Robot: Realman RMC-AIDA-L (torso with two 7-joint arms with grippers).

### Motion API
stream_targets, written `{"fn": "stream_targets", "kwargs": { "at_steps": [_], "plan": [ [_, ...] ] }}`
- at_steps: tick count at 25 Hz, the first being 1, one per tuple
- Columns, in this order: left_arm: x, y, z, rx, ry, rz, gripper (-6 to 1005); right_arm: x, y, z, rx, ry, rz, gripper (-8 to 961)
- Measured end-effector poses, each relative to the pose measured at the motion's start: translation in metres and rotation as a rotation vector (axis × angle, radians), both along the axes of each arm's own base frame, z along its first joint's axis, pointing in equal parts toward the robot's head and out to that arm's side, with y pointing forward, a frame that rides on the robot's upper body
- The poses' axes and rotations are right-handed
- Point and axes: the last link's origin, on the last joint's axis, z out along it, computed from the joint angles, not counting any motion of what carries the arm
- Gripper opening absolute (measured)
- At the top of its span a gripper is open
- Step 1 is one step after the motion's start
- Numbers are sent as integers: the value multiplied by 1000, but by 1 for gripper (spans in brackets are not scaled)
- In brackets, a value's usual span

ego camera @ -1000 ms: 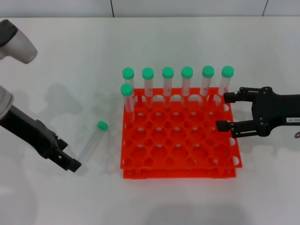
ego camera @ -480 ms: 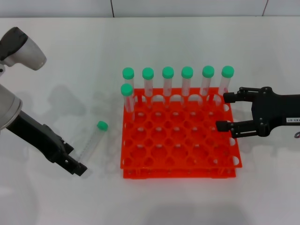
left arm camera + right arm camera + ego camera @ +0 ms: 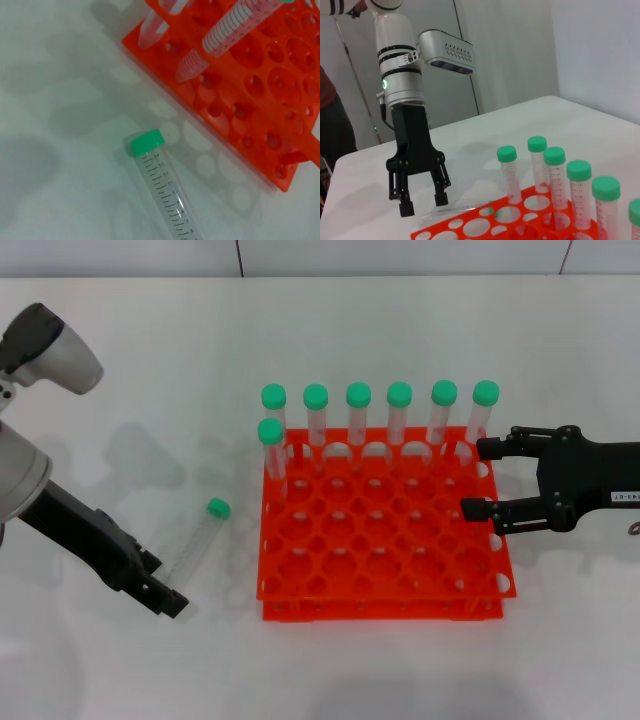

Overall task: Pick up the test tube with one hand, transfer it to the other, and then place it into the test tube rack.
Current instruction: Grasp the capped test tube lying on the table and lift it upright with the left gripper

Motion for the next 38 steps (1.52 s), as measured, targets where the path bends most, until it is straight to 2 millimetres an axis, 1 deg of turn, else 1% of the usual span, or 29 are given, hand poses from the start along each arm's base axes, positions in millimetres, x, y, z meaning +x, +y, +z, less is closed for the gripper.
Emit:
{"fn": "stream_targets", "kwargs": {
  "at_steps": [6,19,27,31,38],
  "plan": [
    [1,1,-2,-5,10,-6,817,0,0,0,0,0,-1,858],
    [3,3,-1,-11,36,-2,817,4,-2,0,1,0,-11,858],
    [14,13,1,-1,43,-33,815,4,-4,0,4,0,-6,858],
    [16,13,-2,-18,54,-47,815,5,-4,-1,4,0,-7,858],
    [13,11,-4,-18,54,-41,813,5,-4,-1,4,-1,-4,858]
  ]
}}
